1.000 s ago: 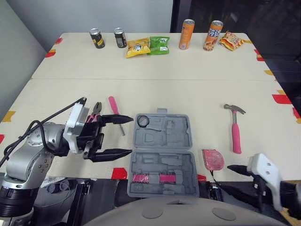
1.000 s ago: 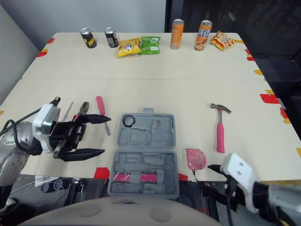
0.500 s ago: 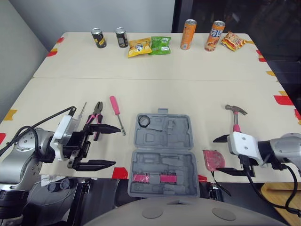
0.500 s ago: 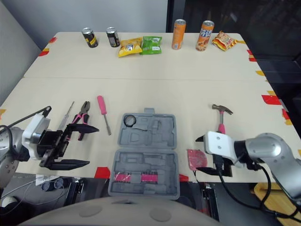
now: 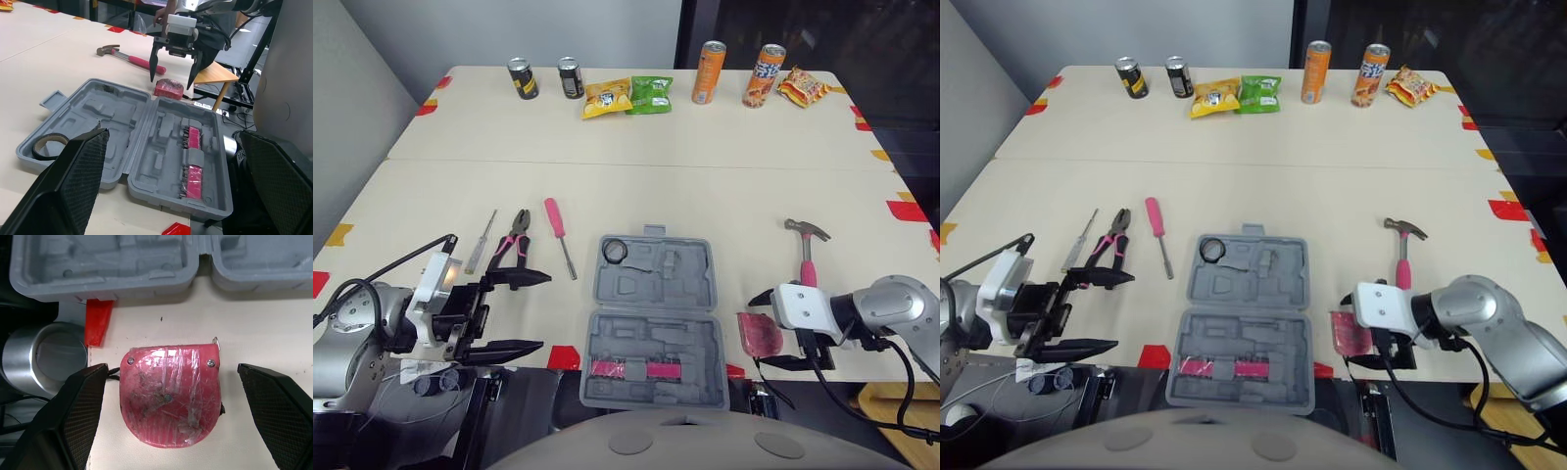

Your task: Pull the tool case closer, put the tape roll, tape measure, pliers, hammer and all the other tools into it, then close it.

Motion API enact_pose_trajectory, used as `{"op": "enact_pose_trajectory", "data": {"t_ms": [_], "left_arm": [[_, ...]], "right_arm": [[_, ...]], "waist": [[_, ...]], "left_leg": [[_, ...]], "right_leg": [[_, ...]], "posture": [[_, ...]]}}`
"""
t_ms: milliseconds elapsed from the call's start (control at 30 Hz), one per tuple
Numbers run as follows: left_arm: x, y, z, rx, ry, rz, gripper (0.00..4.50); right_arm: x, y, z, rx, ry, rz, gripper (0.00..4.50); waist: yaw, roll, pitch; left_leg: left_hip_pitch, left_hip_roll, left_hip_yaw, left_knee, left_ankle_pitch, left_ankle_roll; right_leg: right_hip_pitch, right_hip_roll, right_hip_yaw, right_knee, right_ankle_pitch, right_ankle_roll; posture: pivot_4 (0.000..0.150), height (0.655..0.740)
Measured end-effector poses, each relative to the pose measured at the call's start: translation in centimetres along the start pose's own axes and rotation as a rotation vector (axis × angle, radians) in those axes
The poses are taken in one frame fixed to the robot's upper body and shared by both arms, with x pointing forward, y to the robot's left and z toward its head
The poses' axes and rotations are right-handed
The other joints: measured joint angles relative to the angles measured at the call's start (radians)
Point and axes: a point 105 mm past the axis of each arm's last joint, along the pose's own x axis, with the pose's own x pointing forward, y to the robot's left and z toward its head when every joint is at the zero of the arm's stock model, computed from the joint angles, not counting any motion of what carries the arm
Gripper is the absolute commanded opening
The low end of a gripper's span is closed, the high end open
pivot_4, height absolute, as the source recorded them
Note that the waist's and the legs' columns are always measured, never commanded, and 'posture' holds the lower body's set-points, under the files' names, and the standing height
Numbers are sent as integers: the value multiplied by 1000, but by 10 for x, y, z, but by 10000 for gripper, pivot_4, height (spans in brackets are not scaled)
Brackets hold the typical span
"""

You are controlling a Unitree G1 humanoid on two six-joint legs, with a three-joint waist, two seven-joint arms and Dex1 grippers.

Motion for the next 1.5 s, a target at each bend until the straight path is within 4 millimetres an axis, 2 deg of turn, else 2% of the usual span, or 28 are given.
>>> {"op": "enact_pose_trajectory", "data": {"t_ms": [200,367,400,667,700,800,900,967,1100,1233,1400,1500], "left_arm": [[-2,1,-3,2,0,10,45000],[-1,2,-5,-8,-3,3,45000],[-1,2,-5,-7,-3,2,45000],[3,1,-1,-2,-5,-11,45000],[4,1,0,-5,-9,-10,45000],[9,2,3,0,-24,2,45000],[13,4,4,-10,-52,40,45000],[15,6,6,-6,-69,59,45000],[16,10,9,-19,-112,126,45000],[11,10,8,-35,-127,182,45000],[5,6,1,-57,-142,249,45000],[5,5,-1,-53,-149,263,45000]], "right_arm": [[7,4,-8,-7,25,-6,44809],[10,0,-6,-12,4,-26,30631],[10,0,-6,-15,5,-27,29295],[7,-6,-1,-14,8,-36,29290],[5,-11,7,-12,3,-42,29290],[-14,-36,50,-85,-27,-94,29290],[-35,-61,92,-130,47,-97,29290],[-40,-68,111,-130,69,-89,29290],[-22,-69,140,-137,144,9,29290],[3,-77,150,-118,205,46,29290],[20,-92,124,-65,349,30,29290],[31,-97,118,-56,377,33,29290]], "waist": [[0,0,0],[-1,0,0],[0,0,0],[-1,0,0],[-2,1,1],[-16,2,1],[-26,2,1],[-23,2,1],[-17,1,1],[-15,1,1],[-9,1,1],[-12,1,2]], "left_leg": [[0,0,0,0,0,0],[0,0,0,0,0,0],[0,0,0,0,0,0],[0,0,0,0,0,0],[0,0,0,0,0,0],[1,0,0,1,0,0],[2,0,-2,3,0,0],[2,1,-3,3,0,0],[-1,2,-6,4,1,-3],[-2,2,-6,5,1,-5],[-2,3,-5,8,0,-8],[-1,3,-5,8,0,-9]], "right_leg": [[0,0,0,0,0,0],[0,0,0,0,0,0],[0,0,0,0,0,0],[0,0,0,1,0,0],[0,0,0,1,0,0],[0,0,1,4,0,-1],[0,2,0,8,-1,-3],[-1,2,-1,10,-2,-5],[-4,4,-3,15,-5,-11],[-5,4,-3,16,-6,-11],[-5,4,-1,15,-6,-11],[-5,4,-1,16,-6,-11]], "posture": [[1500,7400],[1500,7400],[1500,7400],[1500,7400],[1500,7400],[1500,7400],[1500,7400],[1500,7400],[1500,7400],[1500,7400],[1500,7400],[1500,7400]]}}
